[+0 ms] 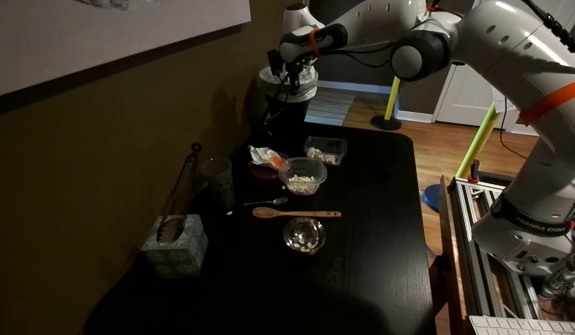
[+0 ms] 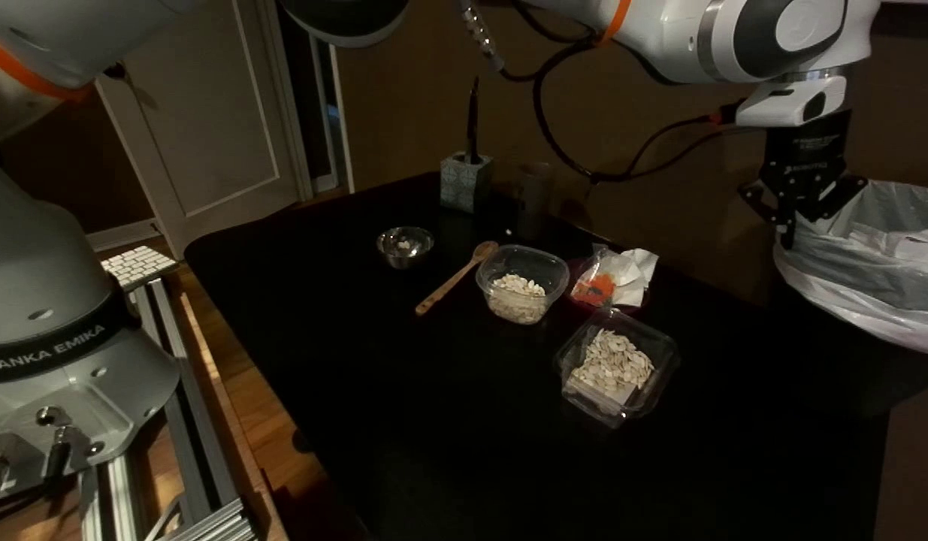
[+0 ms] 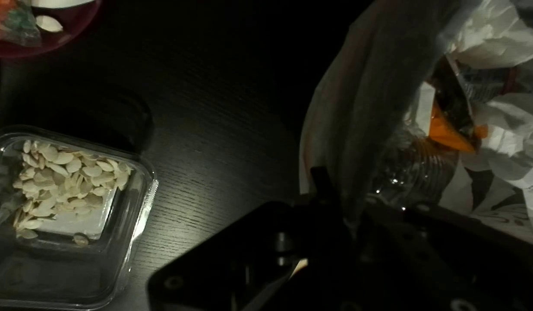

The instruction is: Pick up the black bin and put it on the top right side of the table

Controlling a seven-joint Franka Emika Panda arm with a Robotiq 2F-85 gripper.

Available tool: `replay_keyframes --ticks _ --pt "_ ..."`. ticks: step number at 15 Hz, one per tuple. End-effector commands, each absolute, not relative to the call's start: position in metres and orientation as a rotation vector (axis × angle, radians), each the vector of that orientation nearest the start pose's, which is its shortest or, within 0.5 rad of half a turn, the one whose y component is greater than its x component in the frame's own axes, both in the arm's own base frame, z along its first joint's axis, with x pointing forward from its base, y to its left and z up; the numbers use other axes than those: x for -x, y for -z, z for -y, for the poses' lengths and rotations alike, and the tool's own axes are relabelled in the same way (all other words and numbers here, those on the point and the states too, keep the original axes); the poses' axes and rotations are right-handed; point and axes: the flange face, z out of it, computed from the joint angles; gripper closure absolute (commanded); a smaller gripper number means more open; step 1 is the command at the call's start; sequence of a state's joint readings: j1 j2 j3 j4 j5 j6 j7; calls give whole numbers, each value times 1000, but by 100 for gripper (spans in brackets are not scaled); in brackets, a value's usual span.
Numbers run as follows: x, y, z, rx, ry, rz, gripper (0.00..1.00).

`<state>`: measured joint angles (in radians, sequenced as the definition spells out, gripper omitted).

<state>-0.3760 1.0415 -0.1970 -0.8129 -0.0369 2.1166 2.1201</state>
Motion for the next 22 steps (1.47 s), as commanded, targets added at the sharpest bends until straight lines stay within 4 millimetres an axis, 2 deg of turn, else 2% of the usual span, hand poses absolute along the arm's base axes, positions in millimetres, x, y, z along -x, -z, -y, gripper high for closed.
replay_keyframes --ticks 1,8,9,10,12,15,18,21,22 --pt "-733 -324 380 875 514 -2882 99" --pt "-733 -312 377 885 483 -2920 99" --pt "-733 -311 377 885 474 -2926 94" --pt "-733 -311 377 883 468 -2929 70" --pt "-734 -316 376 880 475 -2919 67" --pt "-736 -335 376 865 502 -2892 45" --pt "-733 -374 370 875 497 -2872 21" --pt "-717 -415 359 1106 368 -2842 1" --pt "-712 -431 357 1179 350 -2813 0"
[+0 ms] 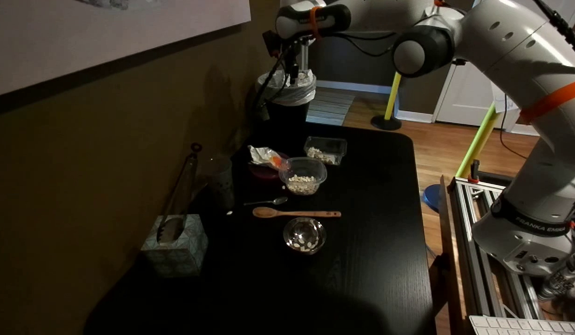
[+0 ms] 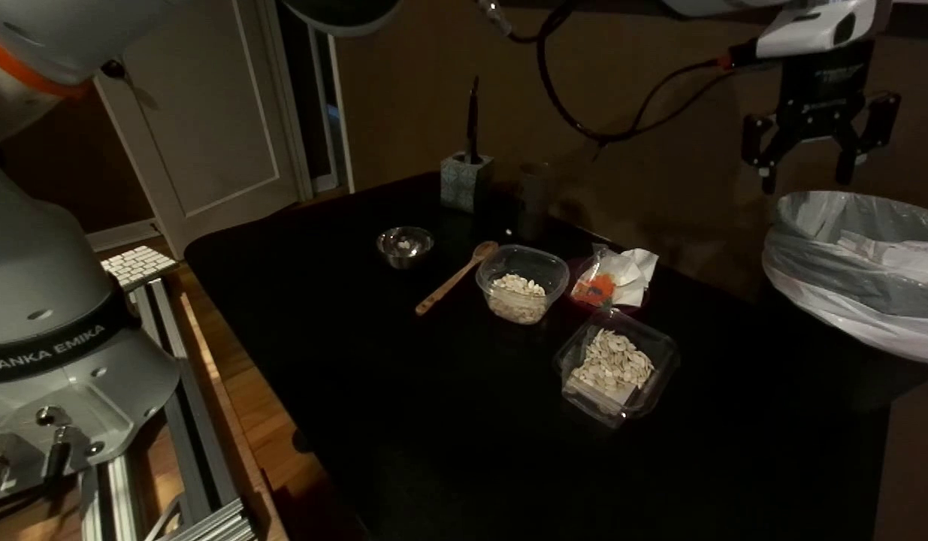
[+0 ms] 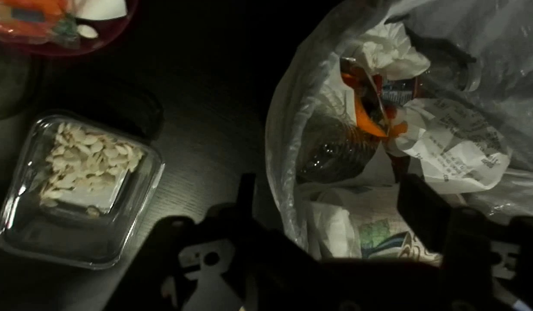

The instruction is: Pick up the black bin and put it on the top right side of the table

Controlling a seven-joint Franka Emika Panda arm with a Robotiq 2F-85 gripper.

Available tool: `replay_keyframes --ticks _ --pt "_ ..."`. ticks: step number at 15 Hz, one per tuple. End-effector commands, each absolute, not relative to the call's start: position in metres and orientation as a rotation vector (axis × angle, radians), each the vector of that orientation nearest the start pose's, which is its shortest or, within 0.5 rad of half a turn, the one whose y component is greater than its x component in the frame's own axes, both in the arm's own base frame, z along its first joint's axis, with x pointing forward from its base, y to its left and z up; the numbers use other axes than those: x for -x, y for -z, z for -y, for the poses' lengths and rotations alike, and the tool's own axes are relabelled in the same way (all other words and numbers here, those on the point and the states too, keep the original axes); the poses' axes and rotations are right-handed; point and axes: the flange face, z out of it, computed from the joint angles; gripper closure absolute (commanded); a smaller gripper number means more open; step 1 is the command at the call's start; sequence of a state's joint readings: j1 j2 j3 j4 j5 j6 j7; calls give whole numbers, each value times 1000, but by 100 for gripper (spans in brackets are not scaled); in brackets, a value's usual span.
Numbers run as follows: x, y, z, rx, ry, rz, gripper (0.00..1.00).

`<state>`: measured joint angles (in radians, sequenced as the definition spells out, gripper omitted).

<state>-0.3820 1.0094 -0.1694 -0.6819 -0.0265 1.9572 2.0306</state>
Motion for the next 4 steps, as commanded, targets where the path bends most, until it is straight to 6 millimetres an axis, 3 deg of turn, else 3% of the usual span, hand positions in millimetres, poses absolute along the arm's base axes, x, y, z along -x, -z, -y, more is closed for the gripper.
replay_keyframes --ticks 1,2,3,4 --pt "-707 -446 356 1250 333 -2774 0" --pt "-701 -464 355 1322 338 -2722 0" --pt "-716 -444 358 1207 423 -2786 0" --pt "-713 -458 358 1220 433 -2770 0"
